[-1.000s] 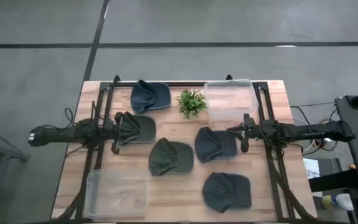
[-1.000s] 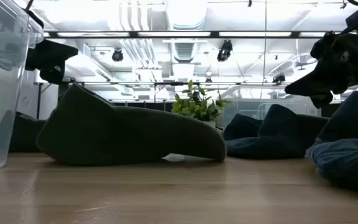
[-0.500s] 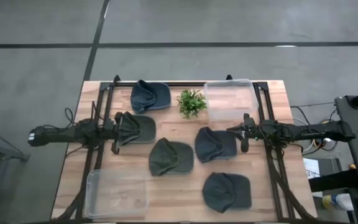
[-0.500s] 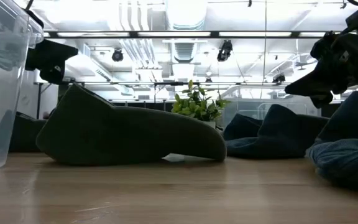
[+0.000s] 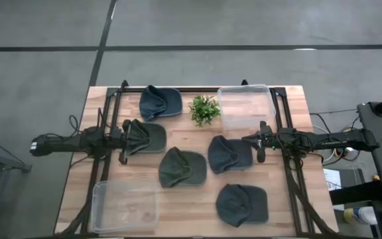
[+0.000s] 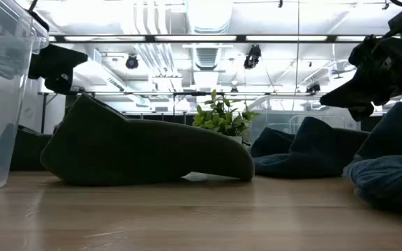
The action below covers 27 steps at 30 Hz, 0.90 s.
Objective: Pick & Place hat
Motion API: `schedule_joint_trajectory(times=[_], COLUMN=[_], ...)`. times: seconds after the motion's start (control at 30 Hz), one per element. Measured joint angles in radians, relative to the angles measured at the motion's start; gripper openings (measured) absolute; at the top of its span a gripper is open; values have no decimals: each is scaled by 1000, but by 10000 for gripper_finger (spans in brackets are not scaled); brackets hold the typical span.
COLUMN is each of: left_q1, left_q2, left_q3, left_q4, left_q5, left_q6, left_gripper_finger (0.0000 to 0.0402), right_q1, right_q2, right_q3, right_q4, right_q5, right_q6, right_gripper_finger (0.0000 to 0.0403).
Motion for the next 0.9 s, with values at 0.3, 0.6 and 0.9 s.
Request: schedule_joint_trajectory(times=[0.3,0.6,0.9], left_q1=[0,0,0], left_q2=[0,0,0], left_q3=[0,0,0], left_q4=[0,0,0], left_q5=[0,0,0], left_q6=[0,0,0], left_gripper_finger=[0,0,0], right_q1=[-1,-2,-2], right_q2=[0,0,1], right_q3=[0,0,0], right_q4=[0,5,5], right_q5=[35,132,134], right_q6=[-142,-972,-1398], right_gripper_finger=[29,29,29])
